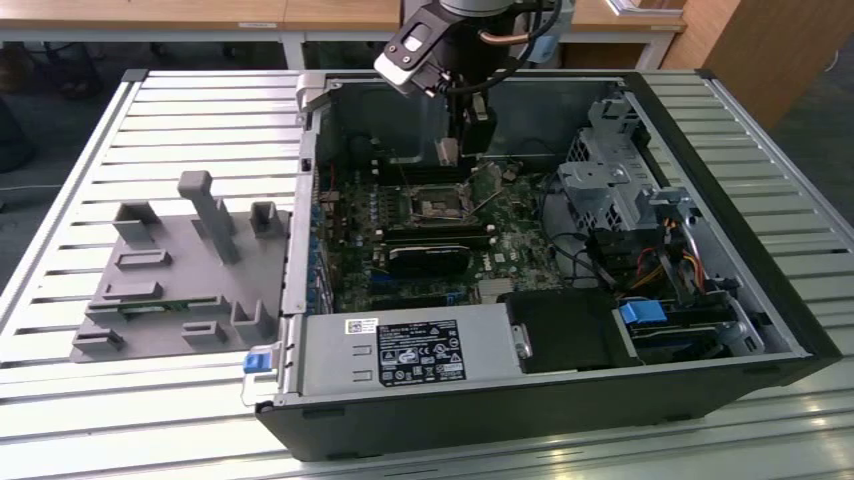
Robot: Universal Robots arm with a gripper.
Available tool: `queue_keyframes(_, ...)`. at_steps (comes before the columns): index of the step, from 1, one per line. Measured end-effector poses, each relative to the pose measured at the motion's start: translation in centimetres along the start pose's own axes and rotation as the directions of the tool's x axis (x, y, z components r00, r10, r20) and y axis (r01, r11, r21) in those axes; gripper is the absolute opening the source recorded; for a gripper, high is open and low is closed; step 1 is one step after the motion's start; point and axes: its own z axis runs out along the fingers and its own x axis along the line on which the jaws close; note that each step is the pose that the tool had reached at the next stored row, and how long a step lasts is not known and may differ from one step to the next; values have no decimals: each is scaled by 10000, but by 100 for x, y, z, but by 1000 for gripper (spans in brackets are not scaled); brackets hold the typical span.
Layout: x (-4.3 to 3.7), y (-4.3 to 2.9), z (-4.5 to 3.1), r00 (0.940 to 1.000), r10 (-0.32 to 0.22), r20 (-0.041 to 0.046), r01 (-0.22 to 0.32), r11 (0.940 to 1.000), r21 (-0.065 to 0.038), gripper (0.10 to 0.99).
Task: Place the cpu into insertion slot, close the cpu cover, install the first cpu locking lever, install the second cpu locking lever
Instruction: 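Place the cpu into insertion slot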
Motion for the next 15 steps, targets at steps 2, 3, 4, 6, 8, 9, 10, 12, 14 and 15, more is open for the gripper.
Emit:
queue_keyframes(2, 0, -1, 4, 10000, 0, -3, 0, 10000, -1, 541)
queue_keyframes(3, 1, -5, 19, 10000, 1, -6, -1, 10000, -3, 541)
queue_keyframes(4, 2, -6, 38, 10000, 0, -6, 0, 10000, -2, 541)
queue_keyframes(6, 12, -8, 73, 10000, 1, -5, -1, 10000, -1, 541)
queue_keyframes(8, 27, -9, 109, 10000, 1, -5, -1, 10000, -1, 541)
queue_keyframes(9, 33, -10, 127, 10000, 1, -4, -1, 10000, -1, 541)
queue_keyframes(10, 40, -10, 145, 10000, 1, -3, -1, 10000, 0, 541)
queue_keyframes(12, 49, -12, 183, 10000, 1, -7, -1, 10000, -2, 541)
queue_keyframes(14, 51, -13, 219, 10000, 0, -5, 0, 10000, -1, 541)
queue_keyframes(15, 51, -14, 237, 10000, 0, -5, 0, 10000, -1, 541)
